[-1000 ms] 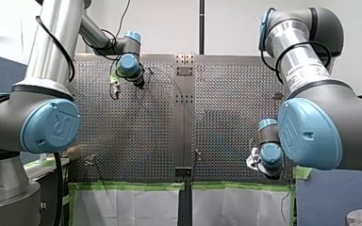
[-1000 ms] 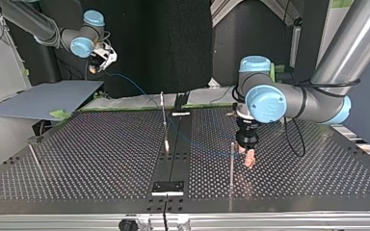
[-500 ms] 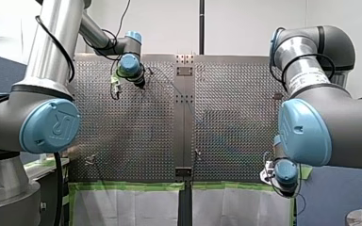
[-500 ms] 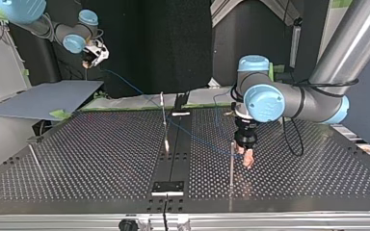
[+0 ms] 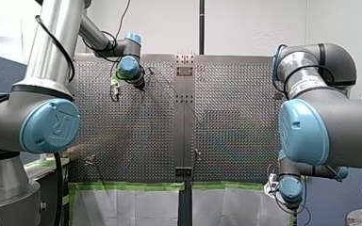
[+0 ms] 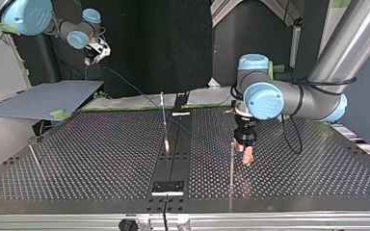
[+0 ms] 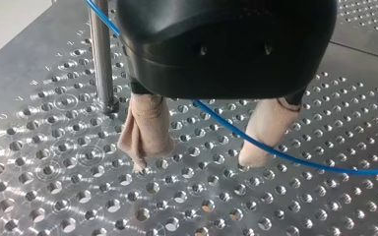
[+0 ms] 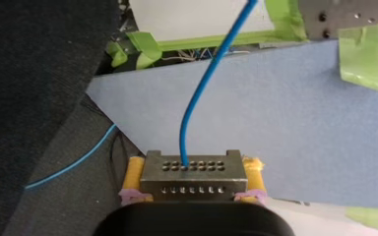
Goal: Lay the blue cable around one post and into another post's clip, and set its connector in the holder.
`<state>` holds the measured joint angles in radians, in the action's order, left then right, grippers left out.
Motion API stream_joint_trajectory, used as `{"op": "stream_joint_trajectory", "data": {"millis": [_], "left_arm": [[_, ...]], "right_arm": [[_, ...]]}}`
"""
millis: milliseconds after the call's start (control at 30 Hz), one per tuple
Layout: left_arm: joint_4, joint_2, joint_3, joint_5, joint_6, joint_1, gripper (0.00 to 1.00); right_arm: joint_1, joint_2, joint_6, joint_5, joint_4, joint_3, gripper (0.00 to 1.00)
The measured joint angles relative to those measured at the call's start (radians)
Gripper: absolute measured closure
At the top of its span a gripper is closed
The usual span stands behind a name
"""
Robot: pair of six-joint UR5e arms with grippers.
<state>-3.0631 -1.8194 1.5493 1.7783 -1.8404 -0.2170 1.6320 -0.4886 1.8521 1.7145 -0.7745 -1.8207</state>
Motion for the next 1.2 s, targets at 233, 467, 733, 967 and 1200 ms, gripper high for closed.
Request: {"op": "stream_joint_trajectory", "data": {"millis": [233, 467, 733, 967, 1200], "left_arm": [[0.001, 0.0, 0.0, -0.006, 0.0, 0.002, 0.0], [0.001, 0.001, 0.001, -0.008, -0.001, 0.003, 0.0], [0.001, 0.0, 0.001, -0.012, -0.002, 0.005, 0.0], [0.001, 0.0, 0.001, -0.013, -0.002, 0.005, 0.0], [0.001, 0.0, 0.001, -0.014, -0.002, 0.006, 0.0]], "right_arm": [[0.008, 0.058, 0.013, -0.031, -0.058, 0.027, 1.0], [0.01, 0.133, 0.019, -0.031, -0.133, 0.084, 1.0], [0.014, 0.201, 0.004, -0.001, -0.178, 0.146, 1.0], [0.021, 0.259, -0.035, 0.014, -0.187, 0.197, 1.0], [0.046, 0.325, -0.091, -0.009, -0.185, 0.194, 1.0]]}}
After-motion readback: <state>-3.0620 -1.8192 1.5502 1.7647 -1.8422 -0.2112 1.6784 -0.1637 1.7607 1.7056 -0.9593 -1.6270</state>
